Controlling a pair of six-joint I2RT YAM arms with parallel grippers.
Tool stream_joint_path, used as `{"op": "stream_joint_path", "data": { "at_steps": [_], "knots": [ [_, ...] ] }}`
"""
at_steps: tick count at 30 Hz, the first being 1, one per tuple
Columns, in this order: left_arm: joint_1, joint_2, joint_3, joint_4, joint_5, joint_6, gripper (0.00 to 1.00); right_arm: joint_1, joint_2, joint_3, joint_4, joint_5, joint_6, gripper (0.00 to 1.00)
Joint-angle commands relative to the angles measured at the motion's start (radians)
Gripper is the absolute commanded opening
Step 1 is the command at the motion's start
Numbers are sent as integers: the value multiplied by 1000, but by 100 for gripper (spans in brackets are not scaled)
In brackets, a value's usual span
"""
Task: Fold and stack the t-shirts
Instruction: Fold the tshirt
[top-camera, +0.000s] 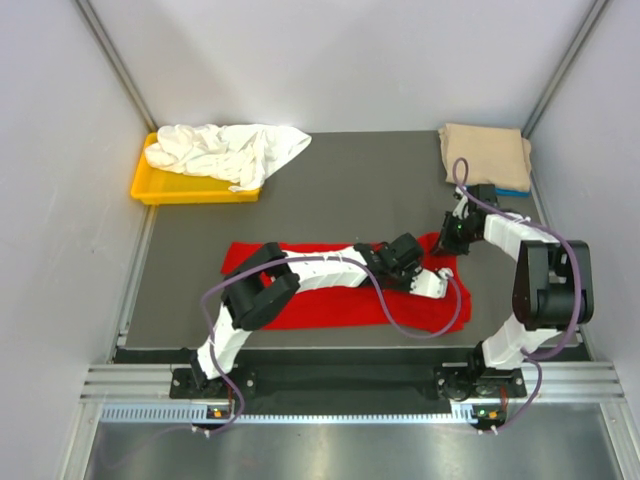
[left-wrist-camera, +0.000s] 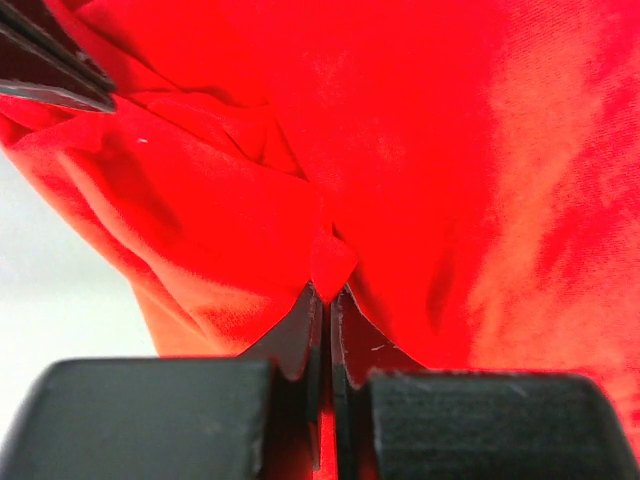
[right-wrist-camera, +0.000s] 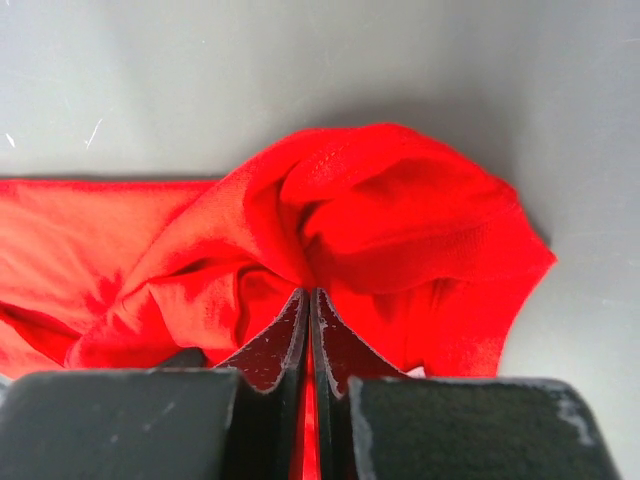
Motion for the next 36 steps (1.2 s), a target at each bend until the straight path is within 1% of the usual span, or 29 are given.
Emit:
{"op": "stream_joint_path", "data": {
  "at_steps": [1,2,4,6,7,12,13,15,16,17,21,23,25,29,31,32,33,34,35,36],
  "knots": [
    [8,-74,38,-63,59,-40,0,-8,-74,52,1,45,-17,0],
    [14,-87,45,-77,76,-49,0,-6,-88,55,-26,56,-20,0],
    [43,-101,71,-108,157,-79,0,-2,-141,56,-66,87,-21,0],
    [68,-120,91,-162,214,-96,0,1,-186,39,-148,108,-20,0],
    [85,-124,97,-185,277,-96,0,4,-241,21,-171,121,-20,0],
    [91,-163,36,-258,418,-23,0,4,-423,-173,-280,121,32,0],
    [93,-166,23,-277,463,-8,0,4,-474,-197,-290,113,58,0],
    [94,-173,5,-326,503,41,0,4,-514,-241,-310,105,89,0],
    [96,-176,-3,-338,526,54,0,42,-546,-238,-327,114,126,0],
    [99,-184,-9,-349,564,68,0,46,-565,-244,-338,115,147,0],
    [102,-186,-30,-384,612,137,0,44,-626,-327,-375,148,212,0],
    [102,-161,-29,-404,638,161,2,44,-649,-364,-366,150,244,0],
    [102,-135,3,-432,668,189,4,46,-652,-398,-358,177,259,0],
    [102,-77,52,-501,678,216,6,46,-655,-429,-315,182,284,0],
    [102,-71,68,-525,685,246,9,46,-669,-438,-321,185,290,0],
    [102,-69,71,-534,688,255,11,46,-677,-436,-330,187,293,2],
    [102,-68,74,-544,687,259,26,46,-686,-433,-338,184,296,8],
    [102,-68,74,-547,685,261,39,46,-710,-429,-349,187,308,16],
    [102,-72,78,-559,687,262,47,44,-726,-401,-366,191,313,27],
    [103,-77,100,-603,690,272,58,44,-746,-380,-379,205,318,32]
  ]
}}
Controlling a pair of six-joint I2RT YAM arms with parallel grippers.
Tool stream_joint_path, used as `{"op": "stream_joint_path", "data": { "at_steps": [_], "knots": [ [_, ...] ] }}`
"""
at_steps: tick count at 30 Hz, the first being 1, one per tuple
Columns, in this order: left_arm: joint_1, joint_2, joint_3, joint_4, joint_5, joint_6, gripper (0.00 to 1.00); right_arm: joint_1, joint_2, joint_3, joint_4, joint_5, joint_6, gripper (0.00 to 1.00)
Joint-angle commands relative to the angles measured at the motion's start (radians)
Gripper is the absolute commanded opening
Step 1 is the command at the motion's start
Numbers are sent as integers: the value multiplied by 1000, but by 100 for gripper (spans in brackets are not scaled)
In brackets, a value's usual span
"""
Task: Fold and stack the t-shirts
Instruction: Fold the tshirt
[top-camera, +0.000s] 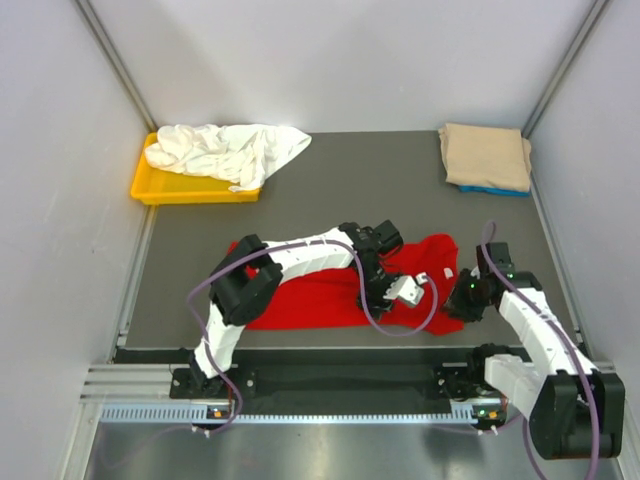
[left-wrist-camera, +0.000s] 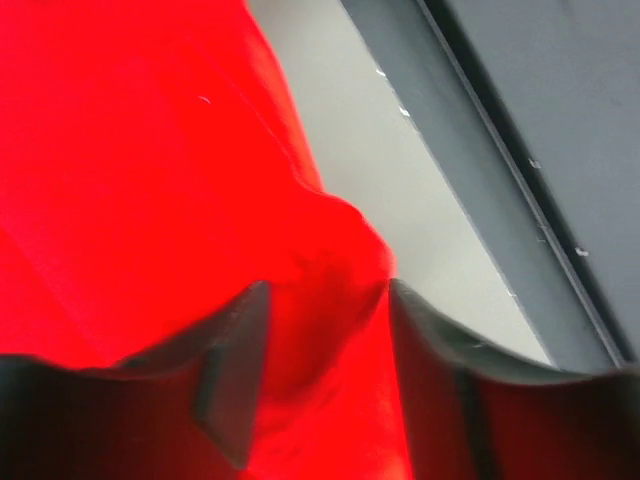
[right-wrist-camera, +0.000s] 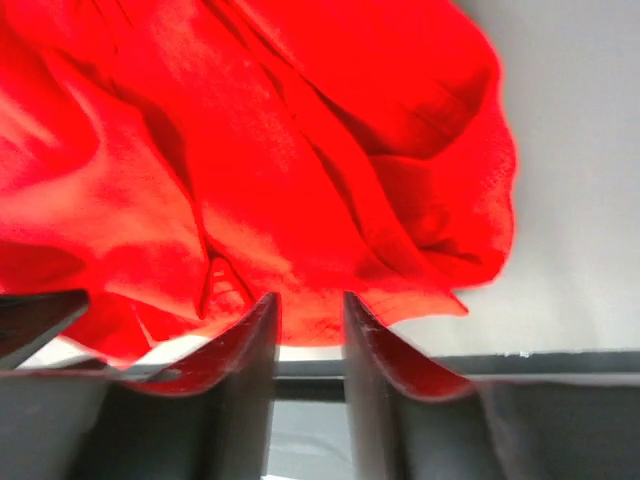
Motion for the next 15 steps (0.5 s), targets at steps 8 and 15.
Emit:
{"op": "stream_joint_path", "data": {
  "at_steps": [8,15],
  "knots": [
    [177,-196,102,-228,74,-74,99,-4,54,304,212,141,-84,51],
    [538,-371,-206,166,-443,-533,86,-23,428,384,456,105,-172,61]
  ]
}}
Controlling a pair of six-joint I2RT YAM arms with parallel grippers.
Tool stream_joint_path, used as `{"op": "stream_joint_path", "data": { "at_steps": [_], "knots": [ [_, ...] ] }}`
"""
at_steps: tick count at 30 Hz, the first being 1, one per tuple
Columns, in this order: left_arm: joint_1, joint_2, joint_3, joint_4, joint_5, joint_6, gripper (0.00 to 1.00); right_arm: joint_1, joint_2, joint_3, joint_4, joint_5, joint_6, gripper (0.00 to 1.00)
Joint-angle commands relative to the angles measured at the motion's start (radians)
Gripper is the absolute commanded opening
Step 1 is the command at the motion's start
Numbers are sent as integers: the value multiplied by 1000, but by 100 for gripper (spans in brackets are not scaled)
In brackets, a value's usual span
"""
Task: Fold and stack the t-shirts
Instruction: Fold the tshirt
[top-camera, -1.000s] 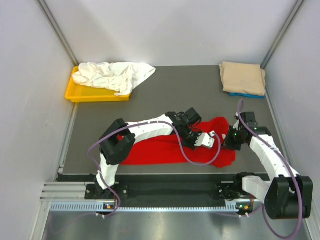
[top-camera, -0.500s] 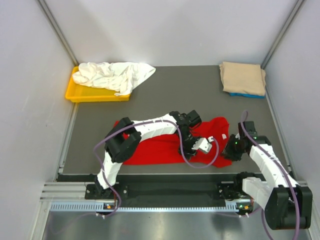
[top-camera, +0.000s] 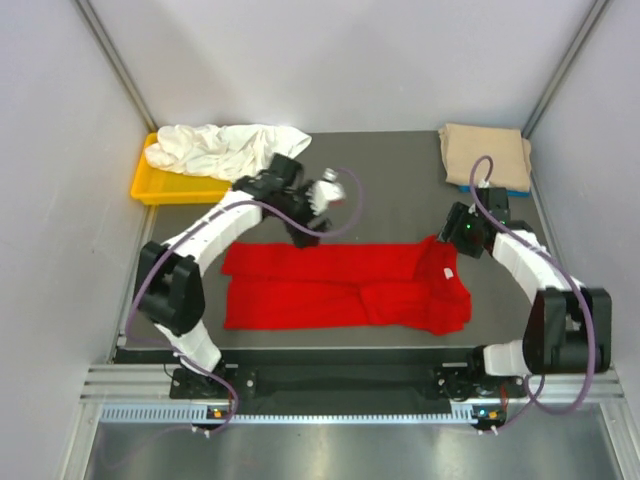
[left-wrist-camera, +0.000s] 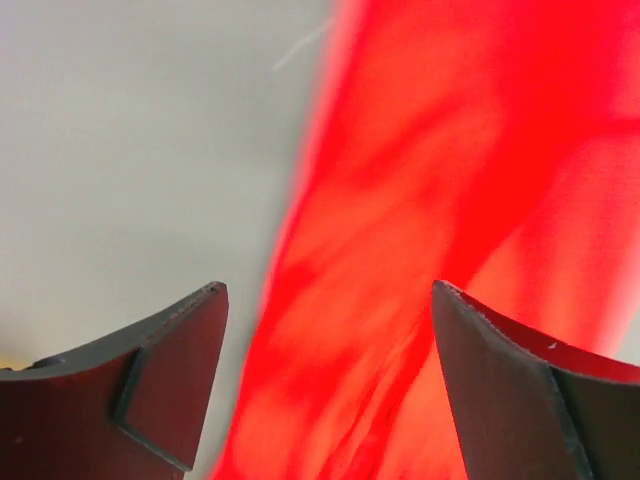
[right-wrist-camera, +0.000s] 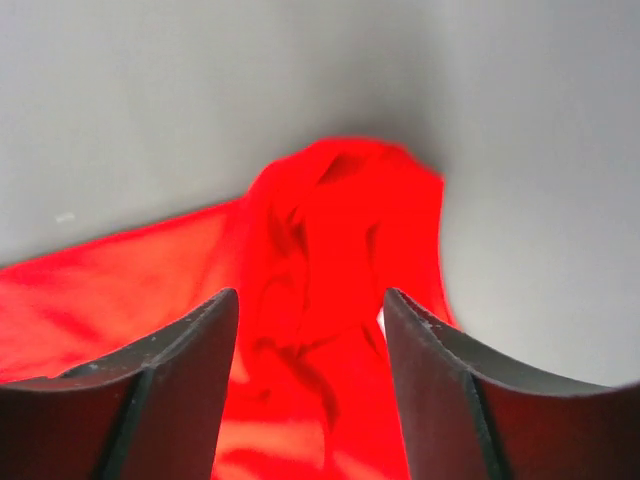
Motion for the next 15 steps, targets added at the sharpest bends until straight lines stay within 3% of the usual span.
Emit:
{"op": "stream_joint_path", "data": {
  "at_steps": [1,6,8,9,10,14,15],
  "knots": [
    [156,-77,-156,155,-250,-225,86,-10,121,62,149,6,-59,63],
    [294,-118,-349,331,-389,-182,95,-12,305,125,180,12,-80,65],
    [331,-90,-381,390,-461,-159,96,-10,343,143,200,0,-82,60],
    [346,-60,-382,392,-474,-158,96,-12,368,148,212,-5,-82,55],
    [383,-44,-382,398,-488,-156,96,-15,377,149,224,-8,-79,41],
    [440,8,-430,437,-488,-107,96,-55,455,188,247,-51,-91,6],
    [440,26,-441,438,-488,-93,92,-55,472,220,249,-63,-102,1]
  ]
}}
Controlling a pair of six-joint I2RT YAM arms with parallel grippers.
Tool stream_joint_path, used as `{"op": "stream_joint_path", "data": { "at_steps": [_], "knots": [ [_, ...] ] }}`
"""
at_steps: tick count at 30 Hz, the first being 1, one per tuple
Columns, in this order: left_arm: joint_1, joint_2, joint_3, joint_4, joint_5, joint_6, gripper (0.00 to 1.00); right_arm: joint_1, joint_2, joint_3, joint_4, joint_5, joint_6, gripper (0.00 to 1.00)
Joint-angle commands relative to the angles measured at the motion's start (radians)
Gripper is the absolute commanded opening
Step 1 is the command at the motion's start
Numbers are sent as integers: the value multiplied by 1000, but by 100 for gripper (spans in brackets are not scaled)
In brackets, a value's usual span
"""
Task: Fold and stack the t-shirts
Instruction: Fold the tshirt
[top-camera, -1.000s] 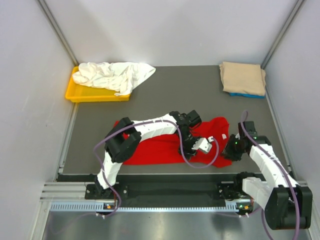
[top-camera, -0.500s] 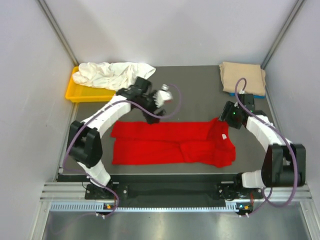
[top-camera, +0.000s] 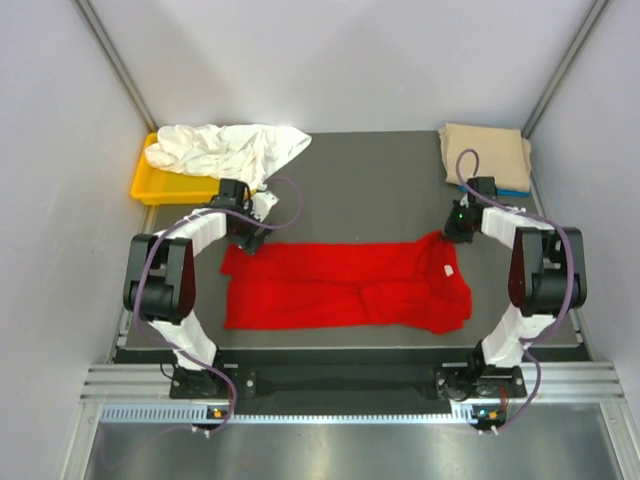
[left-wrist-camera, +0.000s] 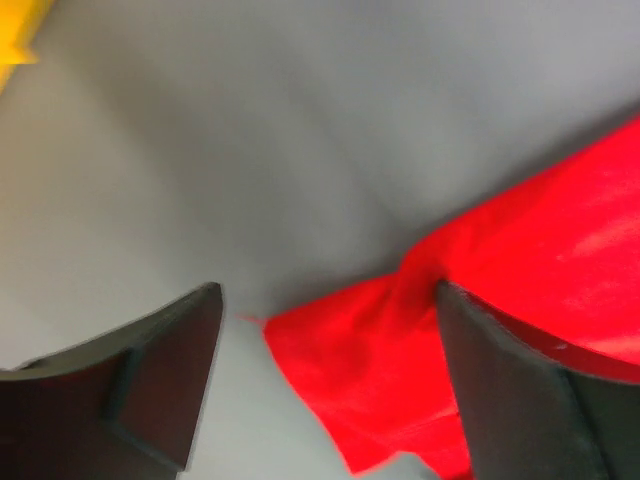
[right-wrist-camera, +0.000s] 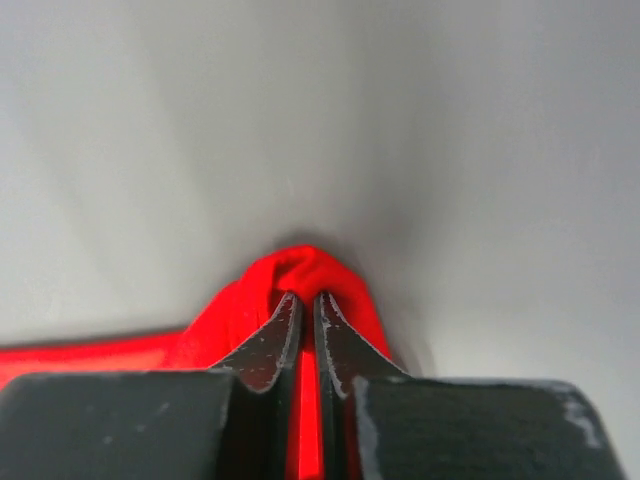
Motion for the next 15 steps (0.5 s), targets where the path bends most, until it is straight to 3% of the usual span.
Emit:
{"op": "stream_joint_path", "data": {
  "at_steps": [1,2,3,4,5,9,11,14,15],
  "knots": [
    [24,37,-59,75,-41,65,86,-23,63,108,79,-38,-29,0],
    [22,39,-70,73,-42,73,76,-23,106,132,80,-52,-35,0],
    [27,35,-82,70,-41,76,55,-23,128,157,80,-58,-35,0],
    [36,29,-108,64,-42,87,20,-23,151,212,83,-72,-32,0],
    [40,20,-122,62,-41,91,0,-21,199,241,85,-85,-20,0],
    [82,-43,-190,26,-42,108,0,5,330,422,99,-138,20,0],
    [105,-85,-226,-34,-24,116,0,63,440,588,71,-156,37,0],
    [109,-159,-274,-173,73,166,0,117,607,841,45,-174,80,0],
    [109,-181,-285,-225,173,186,0,128,646,966,37,-176,92,0]
  ]
}}
